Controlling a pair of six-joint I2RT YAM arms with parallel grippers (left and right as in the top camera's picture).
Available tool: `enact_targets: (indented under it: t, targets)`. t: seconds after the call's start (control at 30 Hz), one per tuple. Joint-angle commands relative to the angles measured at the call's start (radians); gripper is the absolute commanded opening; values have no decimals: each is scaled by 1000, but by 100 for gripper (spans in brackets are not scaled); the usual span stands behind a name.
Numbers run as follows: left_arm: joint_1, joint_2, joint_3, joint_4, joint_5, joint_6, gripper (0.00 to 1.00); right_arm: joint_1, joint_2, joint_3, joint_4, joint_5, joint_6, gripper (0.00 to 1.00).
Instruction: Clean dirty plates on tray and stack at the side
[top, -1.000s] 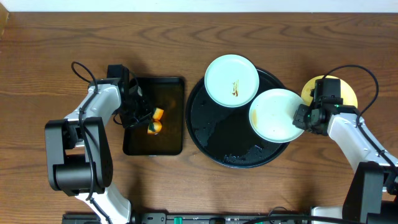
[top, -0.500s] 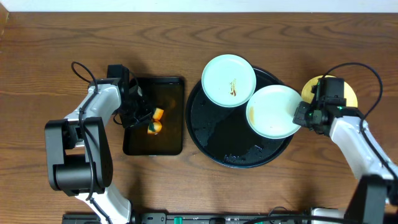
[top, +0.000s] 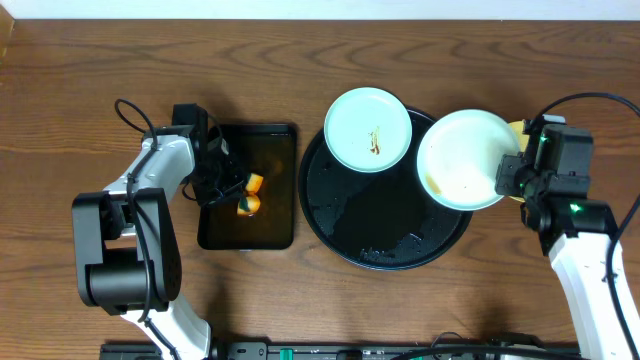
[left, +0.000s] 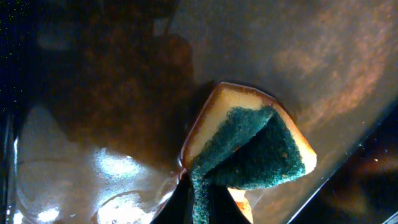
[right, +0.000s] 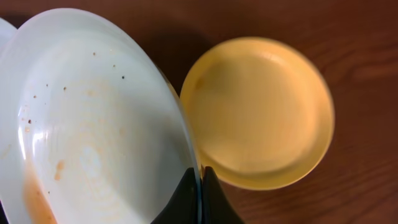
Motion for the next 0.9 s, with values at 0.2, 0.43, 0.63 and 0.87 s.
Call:
enact_targets:
  t: [0.2, 0.43, 0.63, 0.87]
  targets:
    - [2, 21, -8, -6, -13, 17, 8, 106, -81, 12, 33, 166, -189, 1]
    - [2, 21, -8, -6, -13, 17, 7, 224, -81, 13, 55, 296, -278, 1]
    - [2, 21, -8, -5, -13, 17, 7, 323, -81, 13, 72, 392, -353, 1]
    - [2, 21, -8, -6, -13, 17, 8, 473, -77, 13, 118, 690, -415, 1]
